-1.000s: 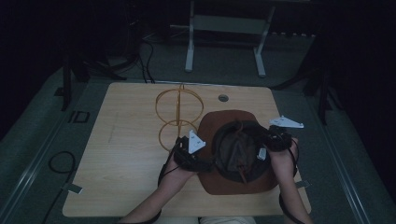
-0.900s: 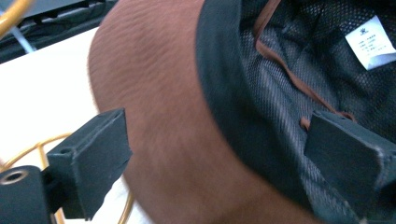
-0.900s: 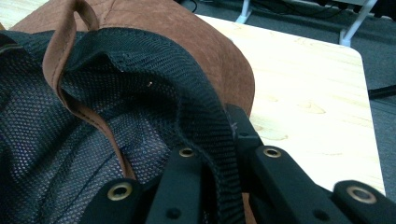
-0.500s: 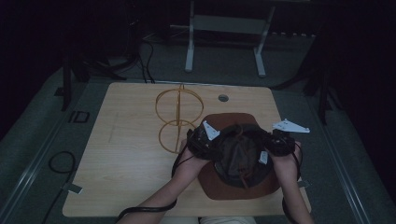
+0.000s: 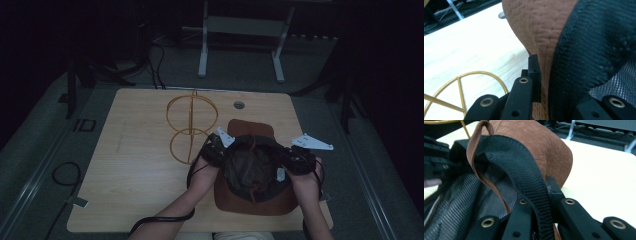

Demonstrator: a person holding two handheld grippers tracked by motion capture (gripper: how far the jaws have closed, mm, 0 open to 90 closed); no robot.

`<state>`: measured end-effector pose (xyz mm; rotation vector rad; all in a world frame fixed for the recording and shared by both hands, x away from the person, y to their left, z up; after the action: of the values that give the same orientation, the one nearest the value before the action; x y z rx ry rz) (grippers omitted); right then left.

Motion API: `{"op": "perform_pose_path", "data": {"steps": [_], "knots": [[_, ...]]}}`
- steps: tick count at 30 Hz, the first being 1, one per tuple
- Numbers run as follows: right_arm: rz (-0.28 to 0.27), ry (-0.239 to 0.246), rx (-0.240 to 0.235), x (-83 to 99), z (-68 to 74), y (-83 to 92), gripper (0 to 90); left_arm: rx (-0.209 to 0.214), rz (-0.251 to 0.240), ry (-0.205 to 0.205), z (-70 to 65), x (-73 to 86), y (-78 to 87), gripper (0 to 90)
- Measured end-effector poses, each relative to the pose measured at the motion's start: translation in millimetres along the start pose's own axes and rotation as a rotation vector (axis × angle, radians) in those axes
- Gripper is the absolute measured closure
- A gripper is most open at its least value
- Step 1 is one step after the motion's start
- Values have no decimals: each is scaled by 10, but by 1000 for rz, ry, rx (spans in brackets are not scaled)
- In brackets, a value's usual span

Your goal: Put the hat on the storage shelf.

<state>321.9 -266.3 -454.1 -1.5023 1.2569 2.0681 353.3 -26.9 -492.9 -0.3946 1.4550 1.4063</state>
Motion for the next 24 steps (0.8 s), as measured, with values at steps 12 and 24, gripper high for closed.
{"op": "perform_pose_path", "data": {"steps": [12,24], "knots": [[15,-29,-14,225,25,169,698,-26,-62,-37,-19,-193,84,871],[-94,-8,-43,182,44,726,415,10,-135,-21,3,-274,202,870]]}}
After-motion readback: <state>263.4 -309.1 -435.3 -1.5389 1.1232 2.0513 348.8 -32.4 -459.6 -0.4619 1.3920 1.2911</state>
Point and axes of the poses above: each handheld gripper's, and its own axes: y roughly backward along the jaws, x roughly out of its underside, z roughly to its left, the point moved 1 cm from there along -y, roughly forward along the jaws, and after that the axes turned 9 degrees about -x, right-handed, at the moved point
